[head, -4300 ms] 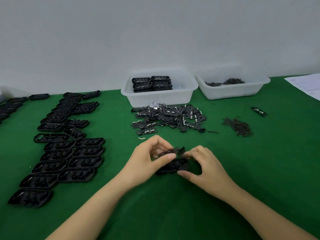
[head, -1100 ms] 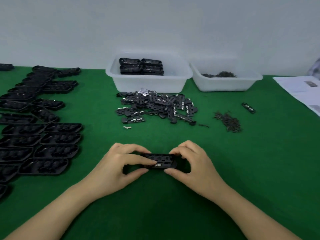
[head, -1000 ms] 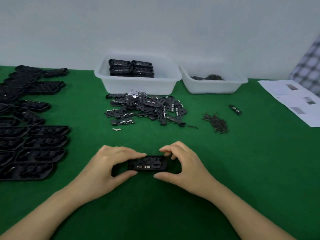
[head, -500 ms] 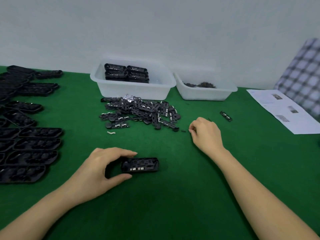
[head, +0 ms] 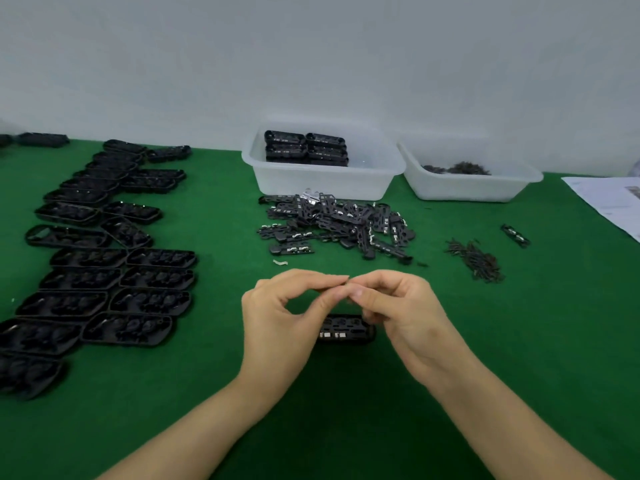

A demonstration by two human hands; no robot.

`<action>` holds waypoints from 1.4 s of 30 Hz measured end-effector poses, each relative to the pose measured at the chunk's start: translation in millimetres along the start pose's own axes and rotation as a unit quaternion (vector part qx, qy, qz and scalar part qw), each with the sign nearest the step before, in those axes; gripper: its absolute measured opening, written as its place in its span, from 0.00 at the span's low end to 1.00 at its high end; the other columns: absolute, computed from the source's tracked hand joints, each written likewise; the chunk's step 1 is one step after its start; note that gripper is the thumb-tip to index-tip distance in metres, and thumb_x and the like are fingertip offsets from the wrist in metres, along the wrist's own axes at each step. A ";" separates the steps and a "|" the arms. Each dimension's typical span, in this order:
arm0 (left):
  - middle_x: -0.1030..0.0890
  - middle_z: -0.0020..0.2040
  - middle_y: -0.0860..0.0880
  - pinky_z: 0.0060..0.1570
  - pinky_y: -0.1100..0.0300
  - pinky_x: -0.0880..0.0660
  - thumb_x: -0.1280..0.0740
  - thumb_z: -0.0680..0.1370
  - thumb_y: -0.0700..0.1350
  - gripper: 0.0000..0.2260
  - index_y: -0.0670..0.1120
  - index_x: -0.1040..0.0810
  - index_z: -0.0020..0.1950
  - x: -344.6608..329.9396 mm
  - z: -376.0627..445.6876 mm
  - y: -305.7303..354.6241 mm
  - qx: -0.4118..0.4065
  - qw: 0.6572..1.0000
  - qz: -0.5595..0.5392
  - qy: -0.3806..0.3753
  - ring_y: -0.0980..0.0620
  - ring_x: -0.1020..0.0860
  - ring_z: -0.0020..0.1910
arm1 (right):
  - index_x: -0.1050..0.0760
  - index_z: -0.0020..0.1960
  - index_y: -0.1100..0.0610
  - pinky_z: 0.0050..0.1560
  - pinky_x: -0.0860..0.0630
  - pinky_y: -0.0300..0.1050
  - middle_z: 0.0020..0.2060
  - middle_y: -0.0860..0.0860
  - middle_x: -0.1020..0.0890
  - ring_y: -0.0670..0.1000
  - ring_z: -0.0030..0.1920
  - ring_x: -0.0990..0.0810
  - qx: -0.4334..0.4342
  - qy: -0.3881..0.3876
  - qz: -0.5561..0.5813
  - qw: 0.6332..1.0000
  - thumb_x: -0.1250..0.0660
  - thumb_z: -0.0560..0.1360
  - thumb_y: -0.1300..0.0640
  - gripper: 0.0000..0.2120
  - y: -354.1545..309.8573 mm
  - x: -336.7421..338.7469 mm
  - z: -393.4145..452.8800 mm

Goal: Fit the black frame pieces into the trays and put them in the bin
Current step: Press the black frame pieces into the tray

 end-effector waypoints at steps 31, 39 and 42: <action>0.17 0.37 0.61 0.41 0.74 0.27 0.26 0.68 0.40 0.08 0.54 0.19 0.38 -0.6 -5.6 -16.5 0.107 0.992 0.046 -0.041 0.62 0.19 0.37 | 0.18 0.49 0.54 0.47 0.34 0.49 0.44 0.52 0.17 0.55 0.49 0.25 0.105 0.272 -0.686 0.667 0.34 0.74 0.58 0.07 25.2 131.1 54.1; 0.18 0.39 0.61 0.44 0.76 0.29 0.27 0.68 0.43 0.06 0.53 0.20 0.36 -4.3 -4.8 -21.4 0.102 0.988 0.086 -0.074 0.64 0.21 0.38 | 0.19 0.46 0.58 0.47 0.32 0.47 0.40 0.52 0.18 0.52 0.43 0.24 0.245 0.287 -0.535 0.756 0.32 0.73 0.57 0.06 9.3 108.2 32.0; 0.19 0.37 0.56 0.50 0.71 0.30 0.26 0.68 0.39 0.12 0.56 0.22 0.36 -7.4 -5.9 -21.9 0.064 0.983 0.137 -0.105 0.63 0.23 0.43 | 0.20 0.48 0.57 0.45 0.31 0.42 0.38 0.49 0.20 0.46 0.40 0.27 0.267 0.081 -0.448 0.849 0.31 0.71 0.50 0.11 7.4 67.9 21.7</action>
Point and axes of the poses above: each hand's wrist, its own z-axis towards the middle knuckle, its own x-axis out of the back of the hand, y = z × x, the point moved 2 cm from there along z, towards the middle knuckle
